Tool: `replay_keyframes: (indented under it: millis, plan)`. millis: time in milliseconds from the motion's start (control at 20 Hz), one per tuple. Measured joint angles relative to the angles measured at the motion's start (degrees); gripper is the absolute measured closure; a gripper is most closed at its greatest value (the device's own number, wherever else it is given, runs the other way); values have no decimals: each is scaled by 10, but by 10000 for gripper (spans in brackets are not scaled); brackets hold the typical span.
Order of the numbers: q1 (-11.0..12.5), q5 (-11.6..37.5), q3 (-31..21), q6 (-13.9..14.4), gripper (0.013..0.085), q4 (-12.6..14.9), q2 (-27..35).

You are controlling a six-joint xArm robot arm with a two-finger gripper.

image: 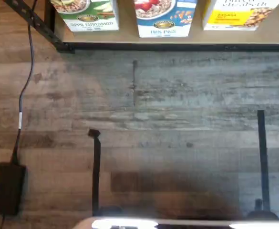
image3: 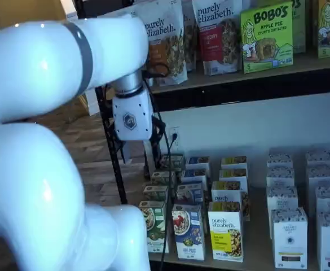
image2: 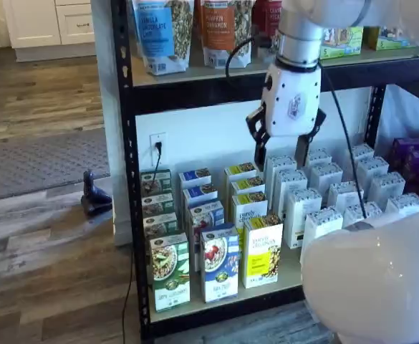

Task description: Pick up the blue and white box that is on the bottom shelf, the second box from the left

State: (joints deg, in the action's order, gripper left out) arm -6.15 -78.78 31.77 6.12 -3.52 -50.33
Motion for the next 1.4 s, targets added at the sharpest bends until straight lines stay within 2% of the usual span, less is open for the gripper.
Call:
replay_keyframes:
  millis: [150, 650, 750, 850, 1100, 1300, 1350, 1400]
  plan:
    - [-8, 36, -22, 5, 130, -7, 1]
    - [-50, 122, -70, 45, 130, 3, 39]
    - [-51, 139, -79, 46, 130, 6, 46]
    - [-55, 152, -86, 57, 130, 22, 56]
    - [-56, 201, -105, 62, 130, 32, 79]
    - [-52, 245, -116, 51, 130, 21, 96]
    - [-52, 254, -118, 54, 130, 24, 99]
    - [-56, 262, -119, 66, 130, 40, 103]
